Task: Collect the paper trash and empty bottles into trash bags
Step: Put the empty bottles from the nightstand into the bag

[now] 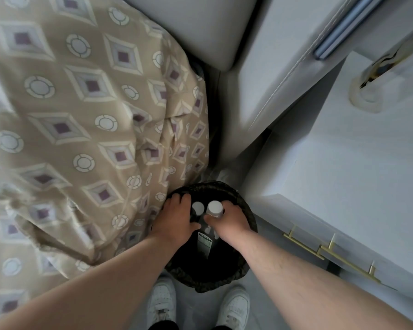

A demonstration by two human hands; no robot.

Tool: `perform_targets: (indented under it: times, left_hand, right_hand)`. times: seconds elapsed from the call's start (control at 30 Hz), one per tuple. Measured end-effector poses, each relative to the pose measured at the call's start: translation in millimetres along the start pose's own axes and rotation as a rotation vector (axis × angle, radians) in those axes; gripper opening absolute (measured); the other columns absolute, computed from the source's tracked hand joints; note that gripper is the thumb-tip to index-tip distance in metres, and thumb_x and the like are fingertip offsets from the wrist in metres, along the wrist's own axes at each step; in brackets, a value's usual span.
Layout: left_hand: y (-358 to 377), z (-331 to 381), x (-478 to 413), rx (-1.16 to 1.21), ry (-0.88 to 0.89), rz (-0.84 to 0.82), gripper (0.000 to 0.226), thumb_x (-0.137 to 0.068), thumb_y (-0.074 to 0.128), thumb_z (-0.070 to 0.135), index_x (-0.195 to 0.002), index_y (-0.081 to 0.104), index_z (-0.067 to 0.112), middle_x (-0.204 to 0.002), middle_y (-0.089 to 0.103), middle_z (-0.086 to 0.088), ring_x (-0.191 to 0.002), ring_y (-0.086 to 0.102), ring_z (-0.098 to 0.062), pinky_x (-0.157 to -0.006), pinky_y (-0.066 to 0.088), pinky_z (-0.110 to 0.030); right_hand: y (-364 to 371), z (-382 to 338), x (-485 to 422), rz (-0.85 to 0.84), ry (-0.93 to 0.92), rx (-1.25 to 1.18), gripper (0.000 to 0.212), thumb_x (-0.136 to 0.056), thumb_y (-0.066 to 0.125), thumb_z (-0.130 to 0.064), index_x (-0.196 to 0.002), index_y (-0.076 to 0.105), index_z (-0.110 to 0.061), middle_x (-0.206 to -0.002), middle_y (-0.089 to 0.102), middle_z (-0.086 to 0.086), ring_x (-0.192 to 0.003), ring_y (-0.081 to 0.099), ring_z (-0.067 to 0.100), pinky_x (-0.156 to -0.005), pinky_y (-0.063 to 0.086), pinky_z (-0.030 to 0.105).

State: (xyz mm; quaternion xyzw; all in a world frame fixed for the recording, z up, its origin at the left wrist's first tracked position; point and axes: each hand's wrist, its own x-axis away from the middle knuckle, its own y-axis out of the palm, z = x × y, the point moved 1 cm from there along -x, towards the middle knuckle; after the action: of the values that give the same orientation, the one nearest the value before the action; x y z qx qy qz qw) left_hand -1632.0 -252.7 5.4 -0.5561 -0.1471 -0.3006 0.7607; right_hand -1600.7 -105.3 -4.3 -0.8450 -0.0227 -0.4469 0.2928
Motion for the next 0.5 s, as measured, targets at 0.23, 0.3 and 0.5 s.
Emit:
perform_targets:
  times: [0.23, 0.3, 0.5]
  left_hand:
    - [-4, -14, 7, -0.009, -0.025, 0.096, 0.062, -0.085, 0.06, 0.047, -0.134, 0.039, 0.016, -0.128, 0.048, -0.008, -0.121, 0.044, -0.027, -0.098, 0.041, -0.038]
    - [-7, -16, 7, 0.018, -0.016, 0.092, 0.064, -0.086, 0.06, 0.045, -0.137, 0.038, 0.015, -0.129, 0.048, -0.009, -0.124, 0.042, -0.027, -0.101, 0.038, -0.036]
    - [-24, -9, 18, 0.055, -0.036, 0.083, 0.063, -0.089, 0.053, 0.048, -0.14, 0.036, 0.016, -0.135, 0.047, -0.006, -0.127, 0.042, -0.023, -0.103, 0.035, -0.031]
  right_hand:
    - [12, -3, -8, 0.004, 0.021, 0.043, 0.049, -0.069, 0.067, -0.049, -0.107, 0.058, -0.02, -0.114, 0.061, 0.006, -0.09, 0.064, 0.023, -0.069, 0.049, 0.029]
    - [13, -3, -7, 0.015, 0.015, 0.042, 0.046, -0.07, 0.068, -0.047, -0.105, 0.058, -0.02, -0.114, 0.06, 0.006, -0.087, 0.064, 0.022, -0.066, 0.048, 0.029]
    - [6, -3, 8, 0.009, -0.027, -0.043, 0.039, -0.08, 0.063, -0.044, -0.111, 0.057, -0.022, -0.114, 0.062, 0.005, -0.09, 0.065, 0.024, -0.075, 0.055, 0.034]
